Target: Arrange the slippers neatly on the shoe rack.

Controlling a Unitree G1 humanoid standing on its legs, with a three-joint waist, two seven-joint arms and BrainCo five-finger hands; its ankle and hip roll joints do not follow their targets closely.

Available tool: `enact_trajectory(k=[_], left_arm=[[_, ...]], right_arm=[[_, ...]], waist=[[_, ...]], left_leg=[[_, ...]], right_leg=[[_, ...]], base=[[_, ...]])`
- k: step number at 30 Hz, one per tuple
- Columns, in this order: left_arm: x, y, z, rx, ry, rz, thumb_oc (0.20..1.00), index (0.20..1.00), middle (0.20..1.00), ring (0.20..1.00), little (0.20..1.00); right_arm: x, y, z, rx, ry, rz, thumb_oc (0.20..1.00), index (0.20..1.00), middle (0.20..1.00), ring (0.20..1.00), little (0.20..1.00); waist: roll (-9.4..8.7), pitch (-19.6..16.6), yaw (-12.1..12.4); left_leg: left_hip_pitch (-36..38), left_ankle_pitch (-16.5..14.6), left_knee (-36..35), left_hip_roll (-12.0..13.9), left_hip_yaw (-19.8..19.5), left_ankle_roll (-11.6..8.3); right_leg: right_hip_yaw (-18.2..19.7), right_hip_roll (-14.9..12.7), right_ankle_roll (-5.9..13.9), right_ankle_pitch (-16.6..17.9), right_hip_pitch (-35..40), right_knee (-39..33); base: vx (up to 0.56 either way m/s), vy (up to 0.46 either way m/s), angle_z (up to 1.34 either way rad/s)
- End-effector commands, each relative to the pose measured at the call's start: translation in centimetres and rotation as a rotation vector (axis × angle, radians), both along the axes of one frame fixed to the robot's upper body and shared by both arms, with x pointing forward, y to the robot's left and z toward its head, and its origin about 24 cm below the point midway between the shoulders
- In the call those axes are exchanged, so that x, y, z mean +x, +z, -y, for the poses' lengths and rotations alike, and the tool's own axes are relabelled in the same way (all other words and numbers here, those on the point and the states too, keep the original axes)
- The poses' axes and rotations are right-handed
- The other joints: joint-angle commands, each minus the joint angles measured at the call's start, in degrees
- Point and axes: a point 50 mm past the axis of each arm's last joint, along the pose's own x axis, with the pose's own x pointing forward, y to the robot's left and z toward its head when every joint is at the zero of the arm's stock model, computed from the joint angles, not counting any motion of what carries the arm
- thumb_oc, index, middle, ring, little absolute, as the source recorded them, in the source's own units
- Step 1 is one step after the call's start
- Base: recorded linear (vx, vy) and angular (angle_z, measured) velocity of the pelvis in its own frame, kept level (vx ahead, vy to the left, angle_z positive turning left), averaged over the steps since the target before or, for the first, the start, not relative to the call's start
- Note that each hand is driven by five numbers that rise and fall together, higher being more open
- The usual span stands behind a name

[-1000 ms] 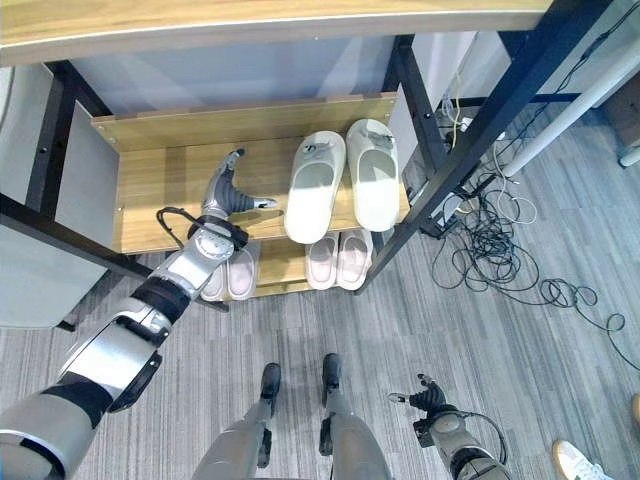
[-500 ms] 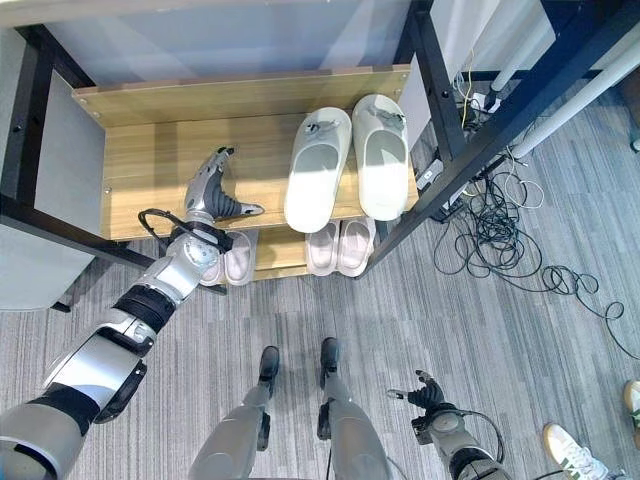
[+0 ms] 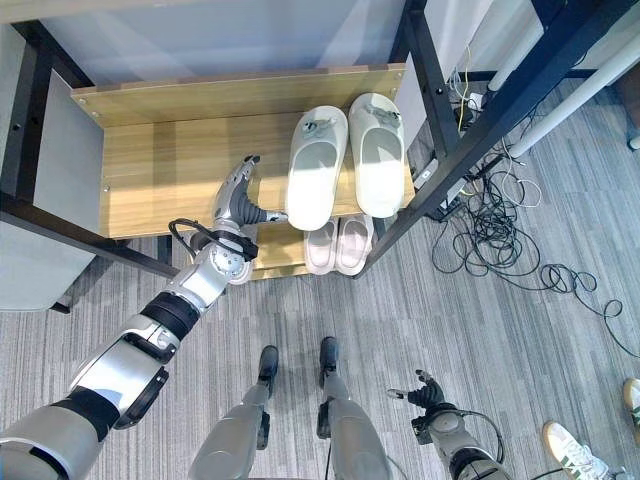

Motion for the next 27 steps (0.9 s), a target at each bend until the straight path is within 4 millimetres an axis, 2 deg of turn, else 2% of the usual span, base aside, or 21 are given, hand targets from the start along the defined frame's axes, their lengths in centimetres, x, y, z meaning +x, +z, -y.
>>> enact_trajectory(k=[1, 16, 27], left_arm=[[0.0, 0.7, 2.7, -0.050, -0.090, 0.012, 1.000, 1.000, 1.000, 1.000, 1.000], [-0.3, 0.8, 5.1, -0.069, -0.163, -0.003, 1.000, 1.000, 1.000, 1.000, 1.000], [-0.7, 0.1, 6.7, -0.055, -0.209, -0.035, 1.000, 1.000, 1.000, 1.000, 1.000]], right_arm=[[0.1, 0.3, 0.6, -0.022, -0.014, 0.012, 1.000, 1.000, 1.000, 1.000, 1.000], [0.3, 0.3, 0.7, -0.032, -0.013, 0.011, 1.000, 1.000, 1.000, 1.000, 1.000], [0.7, 0.7, 1.0, -0.047, -0.012, 0.024, 1.000, 1.000, 1.000, 1.000, 1.000]], waist=[[1.78, -0.1, 0.3], [2.06, -0.2, -0.1], [1.79, 0.0, -0.5]], left_leg=[[-3.4, -3.5, 2.0, 2.9, -2.2, 0.01], [-3.4, -3.4, 1.9, 2.8, -2.1, 0.07], [-3.8, -3.4, 2.1, 2.8, -2.2, 0.15]], right_leg=[[1.5, -3.3, 2.88, -8.3, -0.3, 5.1], [1.7, -3.1, 2.73, -8.4, -0.6, 5.3], [1.9, -3.1, 2.65, -8.4, -1.0, 5.6]], base=[[0.00, 0.000, 0.00], [0.00, 0.000, 0.00], [0.00, 0.000, 0.00]])
